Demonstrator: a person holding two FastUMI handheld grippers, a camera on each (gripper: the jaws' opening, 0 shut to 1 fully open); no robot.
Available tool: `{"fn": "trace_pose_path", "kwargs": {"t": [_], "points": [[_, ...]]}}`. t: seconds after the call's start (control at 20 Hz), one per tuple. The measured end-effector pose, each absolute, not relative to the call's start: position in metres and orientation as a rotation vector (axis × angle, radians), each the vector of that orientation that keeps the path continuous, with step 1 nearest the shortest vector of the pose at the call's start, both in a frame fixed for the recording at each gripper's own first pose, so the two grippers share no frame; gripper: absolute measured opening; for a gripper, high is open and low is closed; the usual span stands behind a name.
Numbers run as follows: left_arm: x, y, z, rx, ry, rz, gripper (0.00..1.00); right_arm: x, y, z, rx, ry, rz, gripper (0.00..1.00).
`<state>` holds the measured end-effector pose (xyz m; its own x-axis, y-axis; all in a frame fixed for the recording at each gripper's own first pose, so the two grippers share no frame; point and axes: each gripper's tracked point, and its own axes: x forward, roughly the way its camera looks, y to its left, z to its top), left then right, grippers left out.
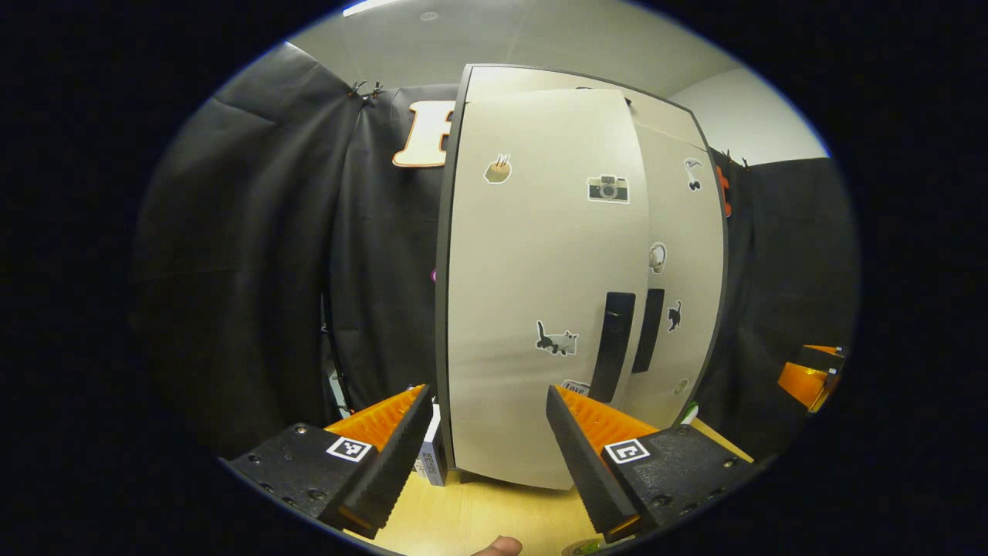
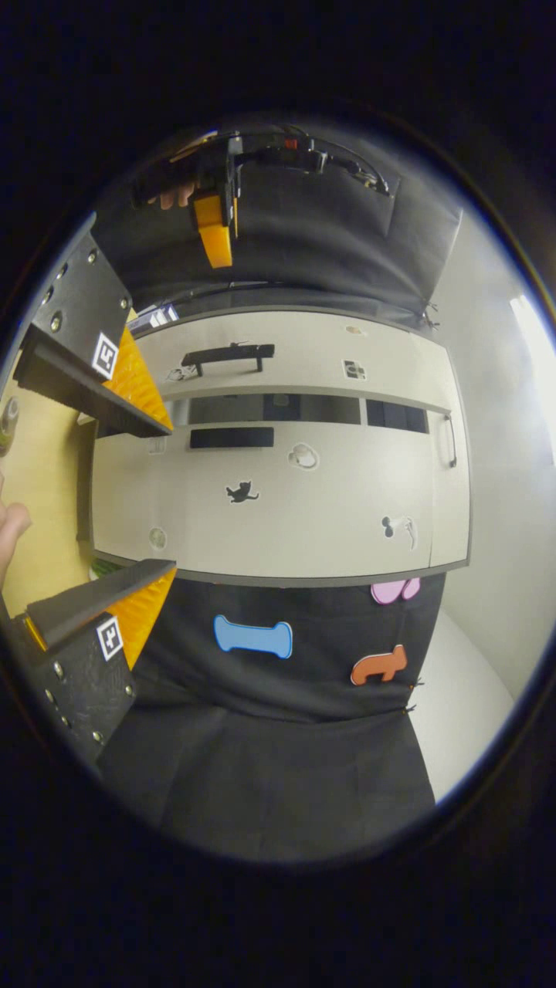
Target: Grasp the bottle in the cabinet with the left hand and place it on the coaster, then close the right door with the right hand and the left door with the left hand.
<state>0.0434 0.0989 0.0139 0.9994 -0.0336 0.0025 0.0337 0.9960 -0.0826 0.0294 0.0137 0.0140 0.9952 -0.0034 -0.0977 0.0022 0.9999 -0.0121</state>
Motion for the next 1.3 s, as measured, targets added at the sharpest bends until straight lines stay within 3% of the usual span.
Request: {"fn": "trace_pose_path", "kwargs": {"t": [0.3,1.3], "points": [[0.03,0.094,0.013,-0.063,-0.022,0.011,0.94,0.03,0.01,0.009,-0.051,0.089,-0.008,0.96],[0.02,0.073,0.013,0.004,-0.057,-0.064,0.93,0.018,0.004,0.029,-0.015,0.044,-0.073,0.96]]}}
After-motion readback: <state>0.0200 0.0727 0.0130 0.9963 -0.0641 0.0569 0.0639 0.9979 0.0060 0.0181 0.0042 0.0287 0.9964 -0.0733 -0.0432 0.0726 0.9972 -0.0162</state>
